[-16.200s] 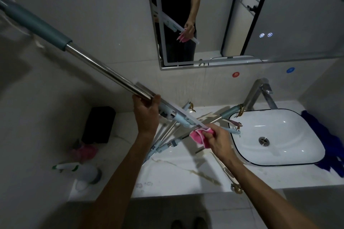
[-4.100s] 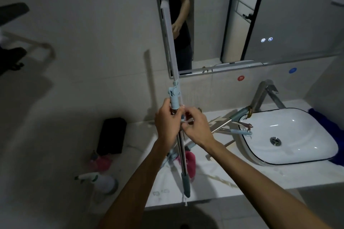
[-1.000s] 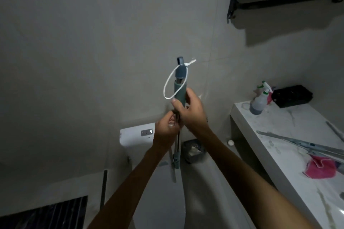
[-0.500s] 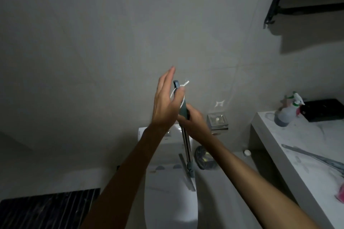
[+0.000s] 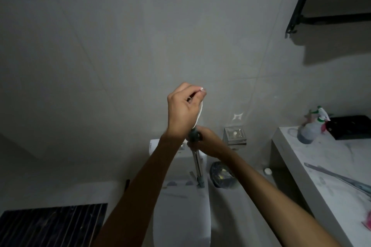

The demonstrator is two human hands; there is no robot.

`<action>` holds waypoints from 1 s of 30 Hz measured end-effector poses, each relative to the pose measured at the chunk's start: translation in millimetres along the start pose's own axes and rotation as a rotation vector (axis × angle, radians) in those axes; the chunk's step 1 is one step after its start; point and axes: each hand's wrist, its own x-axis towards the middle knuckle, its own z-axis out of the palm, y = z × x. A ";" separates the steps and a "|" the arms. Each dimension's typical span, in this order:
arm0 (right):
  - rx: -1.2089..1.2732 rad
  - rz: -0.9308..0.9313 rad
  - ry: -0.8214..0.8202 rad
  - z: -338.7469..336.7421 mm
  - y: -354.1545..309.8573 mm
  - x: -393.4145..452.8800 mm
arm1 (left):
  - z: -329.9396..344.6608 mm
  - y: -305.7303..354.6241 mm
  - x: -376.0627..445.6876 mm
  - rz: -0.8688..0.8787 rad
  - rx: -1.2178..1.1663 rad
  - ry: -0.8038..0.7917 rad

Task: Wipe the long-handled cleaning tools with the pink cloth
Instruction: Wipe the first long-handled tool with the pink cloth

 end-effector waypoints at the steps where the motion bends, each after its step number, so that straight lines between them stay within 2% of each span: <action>1: -0.053 -0.008 -0.066 -0.1 2.0 -1.2 | -0.6 3.2 3.6 -0.022 -0.057 0.016; 3: -0.098 0.012 -0.134 1.3 6.9 -3.9 | -2.3 6.0 10.6 -0.072 -0.149 0.021; 6: -0.063 0.021 -0.081 -1.9 5.8 -7.0 | -4.8 6.0 12.6 -0.097 -0.231 0.004; 10: 0.231 -0.017 0.106 -13.8 -23.5 -13.0 | -3.4 0.0 4.1 -0.126 -0.202 -0.026; 13: 0.427 -0.131 0.261 -24.5 -49.6 -15.1 | -2.0 -2.1 -2.8 -0.163 -0.198 -0.018; 16: 0.309 -0.237 0.376 -29.7 -57.8 -14.6 | -4.6 -1.3 -6.7 -0.142 -0.195 -0.016; 19: 0.236 -0.262 0.467 -29.3 -57.9 -15.4 | -10.5 -3.5 -5.7 -0.148 -0.220 0.016; 24: 0.334 -0.281 0.506 -25.0 -67.4 -18.6 | -16.4 -4.1 -7.3 -0.243 -0.299 0.039; 27: 0.414 -0.267 0.593 -24.4 -72.5 -19.2 | -17.1 -5.1 -9.0 -0.301 -0.353 -0.020; 30: 0.438 -0.238 0.656 -26.8 -71.0 -16.6 | -12.8 -13.3 -17.2 -0.402 -0.278 -0.112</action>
